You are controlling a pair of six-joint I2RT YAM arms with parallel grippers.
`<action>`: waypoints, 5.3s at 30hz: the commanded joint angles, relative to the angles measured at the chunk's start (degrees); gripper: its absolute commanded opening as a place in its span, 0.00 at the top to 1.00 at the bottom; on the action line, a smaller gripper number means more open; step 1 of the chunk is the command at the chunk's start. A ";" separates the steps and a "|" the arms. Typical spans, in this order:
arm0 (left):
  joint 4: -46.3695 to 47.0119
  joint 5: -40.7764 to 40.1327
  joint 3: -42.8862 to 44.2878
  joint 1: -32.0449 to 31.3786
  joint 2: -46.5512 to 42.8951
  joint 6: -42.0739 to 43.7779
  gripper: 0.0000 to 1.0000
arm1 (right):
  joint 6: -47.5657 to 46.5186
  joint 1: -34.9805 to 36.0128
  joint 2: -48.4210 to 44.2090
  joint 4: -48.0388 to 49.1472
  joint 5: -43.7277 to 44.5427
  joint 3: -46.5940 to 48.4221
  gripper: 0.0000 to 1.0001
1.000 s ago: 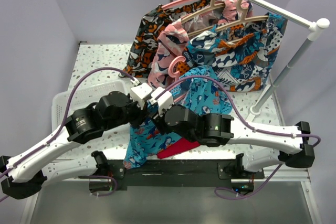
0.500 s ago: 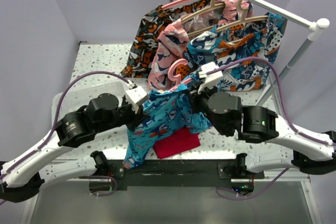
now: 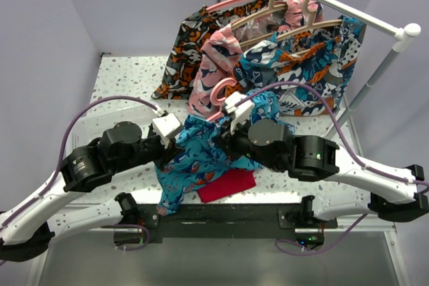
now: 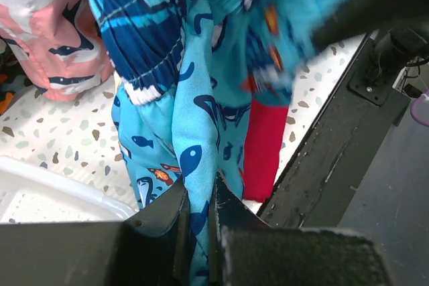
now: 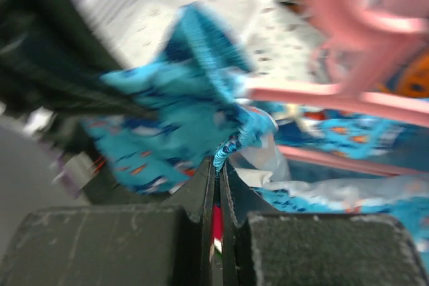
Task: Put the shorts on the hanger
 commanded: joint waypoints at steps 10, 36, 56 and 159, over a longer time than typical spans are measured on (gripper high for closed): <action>3.81 1.32 2.14 0.08 -2.64 2.96 1.00 | 2.19 -5.88 -3.44 -3.32 6.67 0.33 0.99; 0.38 5.19 3.28 0.00 -0.79 4.20 1.00 | -5.45 -0.97 -1.34 4.59 -4.77 0.42 0.53; 0.73 6.33 2.58 0.08 -1.14 5.34 1.00 | 5.70 -3.06 -1.86 7.50 -20.50 1.83 0.96; 21.91 4.57 66.21 -1.85 62.75 8.24 1.00 | 12.65 -17.06 -31.48 4.94 -31.32 -39.48 0.37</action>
